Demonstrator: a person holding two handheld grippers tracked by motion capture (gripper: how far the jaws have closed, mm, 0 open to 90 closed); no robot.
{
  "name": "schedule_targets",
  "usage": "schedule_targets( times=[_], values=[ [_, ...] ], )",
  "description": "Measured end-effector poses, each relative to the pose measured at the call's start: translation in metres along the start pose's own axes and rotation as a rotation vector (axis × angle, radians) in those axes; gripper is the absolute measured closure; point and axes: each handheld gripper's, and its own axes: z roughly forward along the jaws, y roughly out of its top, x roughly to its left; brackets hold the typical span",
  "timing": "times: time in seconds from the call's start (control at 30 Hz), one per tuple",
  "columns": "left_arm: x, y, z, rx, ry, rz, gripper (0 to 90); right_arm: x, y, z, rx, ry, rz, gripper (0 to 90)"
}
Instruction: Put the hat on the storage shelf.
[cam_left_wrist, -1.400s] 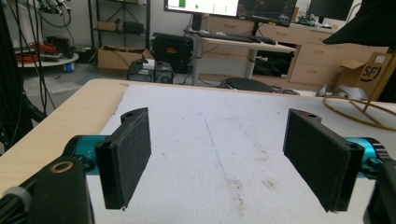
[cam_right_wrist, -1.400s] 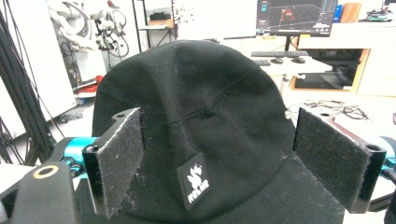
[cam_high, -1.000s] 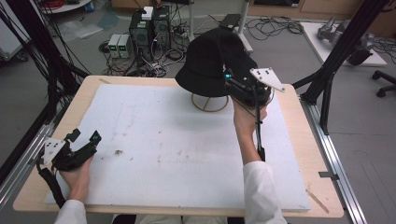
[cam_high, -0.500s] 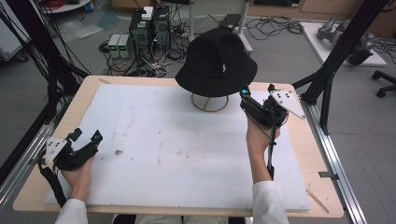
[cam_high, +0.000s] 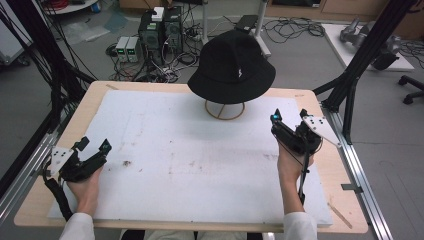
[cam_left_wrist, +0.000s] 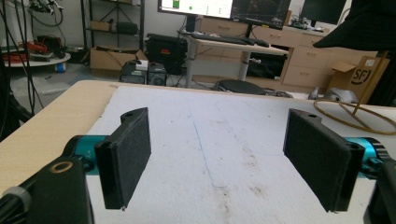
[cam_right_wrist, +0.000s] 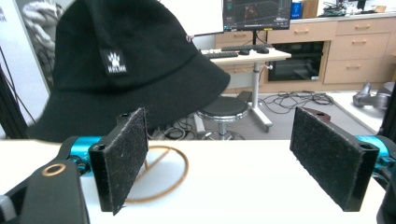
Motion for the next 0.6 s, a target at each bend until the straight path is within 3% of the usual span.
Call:
schedule_targets(
  times=[0.2,0.23,0.37,0.47,0.6],
  values=[
    [0.000,0.000,0.001,0.004,-0.001,0.005,23.4,-0.004,-0.016,-0.008,0.022,-0.002,-0.016,18.5],
    [-0.001,0.000,0.001,0.004,-0.002,0.002,23.4,-0.004,-0.019,-0.008,0.055,-0.006,-0.017,16.5],
    [-0.001,0.000,0.001,0.003,-0.004,0.002,23.4,0.001,-0.017,-0.012,0.019,0.001,-0.027,16.8],
    [0.000,0.000,0.001,0.003,-0.002,0.001,23.4,0.004,-0.017,-0.015,0.028,0.004,-0.043,16.7],
    [-0.001,0.000,0.000,0.003,-0.006,0.004,23.5,0.003,-0.018,-0.025,0.015,0.004,-0.026,17.5]
  ],
)
